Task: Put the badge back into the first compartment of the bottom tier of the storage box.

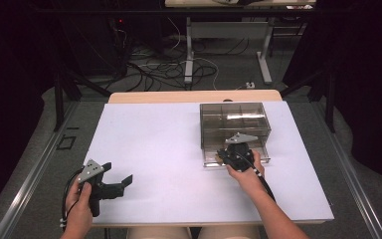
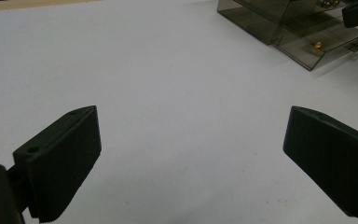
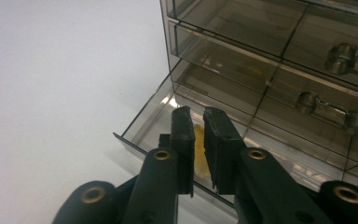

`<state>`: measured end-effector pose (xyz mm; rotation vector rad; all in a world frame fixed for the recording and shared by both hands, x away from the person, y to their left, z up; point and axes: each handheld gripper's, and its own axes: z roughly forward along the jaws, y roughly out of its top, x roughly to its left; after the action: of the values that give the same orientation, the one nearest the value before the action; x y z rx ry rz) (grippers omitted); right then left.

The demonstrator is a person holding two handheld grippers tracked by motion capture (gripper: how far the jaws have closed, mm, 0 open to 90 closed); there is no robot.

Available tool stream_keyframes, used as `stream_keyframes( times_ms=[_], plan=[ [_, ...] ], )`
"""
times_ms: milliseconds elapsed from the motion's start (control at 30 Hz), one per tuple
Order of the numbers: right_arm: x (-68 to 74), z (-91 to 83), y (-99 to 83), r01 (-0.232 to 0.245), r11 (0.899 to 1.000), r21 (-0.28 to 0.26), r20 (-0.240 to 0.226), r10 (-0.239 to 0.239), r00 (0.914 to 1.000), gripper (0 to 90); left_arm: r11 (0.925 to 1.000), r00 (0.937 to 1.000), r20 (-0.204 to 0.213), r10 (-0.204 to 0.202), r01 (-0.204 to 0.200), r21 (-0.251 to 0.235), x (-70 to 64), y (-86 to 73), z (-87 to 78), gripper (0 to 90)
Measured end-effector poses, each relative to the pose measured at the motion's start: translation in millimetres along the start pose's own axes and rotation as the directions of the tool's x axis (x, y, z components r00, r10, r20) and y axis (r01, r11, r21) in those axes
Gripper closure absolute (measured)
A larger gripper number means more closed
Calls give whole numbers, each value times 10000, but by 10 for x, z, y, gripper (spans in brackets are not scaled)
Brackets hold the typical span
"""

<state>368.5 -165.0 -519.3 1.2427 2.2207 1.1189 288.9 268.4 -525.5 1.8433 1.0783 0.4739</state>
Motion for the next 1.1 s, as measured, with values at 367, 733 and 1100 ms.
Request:
stream_keyframes(
  times_ms=[367,733,1100],
  plan=[
    [49,-22,38,-244,9997,2,-268,244,9993,524,10000,10000,-31,-34,34,-67,16,-1,-18,41],
    [74,-73,114,-362,9991,-237,-393,353,9986,352,10000,10000,-21,28,-28,-68,6,1,-24,41],
    [122,-144,151,-324,9980,-536,-642,290,9975,326,9998,9999,-93,-79,77,-207,-7,5,-23,41]
  ],
)
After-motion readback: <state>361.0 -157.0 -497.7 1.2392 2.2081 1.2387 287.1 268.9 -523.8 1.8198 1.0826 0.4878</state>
